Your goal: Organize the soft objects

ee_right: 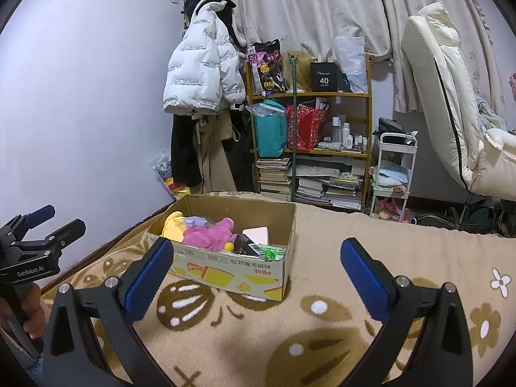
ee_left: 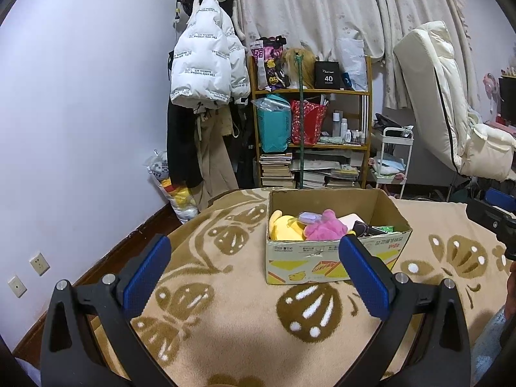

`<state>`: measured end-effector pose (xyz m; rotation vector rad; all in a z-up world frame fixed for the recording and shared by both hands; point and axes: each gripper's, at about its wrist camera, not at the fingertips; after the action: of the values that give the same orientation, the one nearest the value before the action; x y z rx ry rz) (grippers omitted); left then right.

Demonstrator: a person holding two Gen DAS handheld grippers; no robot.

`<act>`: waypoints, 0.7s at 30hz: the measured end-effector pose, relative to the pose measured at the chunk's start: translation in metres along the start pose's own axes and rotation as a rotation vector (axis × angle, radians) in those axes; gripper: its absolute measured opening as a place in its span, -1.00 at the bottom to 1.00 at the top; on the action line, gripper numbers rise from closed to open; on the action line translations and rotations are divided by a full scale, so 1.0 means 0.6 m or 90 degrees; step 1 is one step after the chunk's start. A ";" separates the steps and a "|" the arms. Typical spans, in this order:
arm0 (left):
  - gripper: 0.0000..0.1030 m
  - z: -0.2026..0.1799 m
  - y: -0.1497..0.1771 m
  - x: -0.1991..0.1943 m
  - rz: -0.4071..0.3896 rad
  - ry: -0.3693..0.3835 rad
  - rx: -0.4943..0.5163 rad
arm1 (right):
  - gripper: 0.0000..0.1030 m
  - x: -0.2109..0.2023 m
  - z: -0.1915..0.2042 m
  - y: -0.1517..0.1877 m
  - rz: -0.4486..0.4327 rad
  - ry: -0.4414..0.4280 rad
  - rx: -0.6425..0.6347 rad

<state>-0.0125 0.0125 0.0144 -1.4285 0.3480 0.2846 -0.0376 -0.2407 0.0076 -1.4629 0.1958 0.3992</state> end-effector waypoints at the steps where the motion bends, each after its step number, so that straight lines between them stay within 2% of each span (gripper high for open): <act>1: 0.99 0.000 0.000 -0.001 0.000 -0.001 -0.001 | 1.00 0.000 -0.001 0.000 0.000 -0.001 0.000; 21: 0.99 -0.002 0.003 0.011 0.020 -0.006 -0.001 | 1.00 -0.002 -0.001 0.006 -0.001 0.011 0.000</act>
<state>-0.0073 0.0112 0.0101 -1.4236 0.3629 0.3175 -0.0398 -0.2411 0.0047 -1.4666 0.2091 0.3854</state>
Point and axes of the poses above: each gripper's, at about its wrist camera, not at the fingertips, and x roughly the way its jaws point, z to its left, y to its underside, and after that the axes turned 5 degrees about -y, right-handed
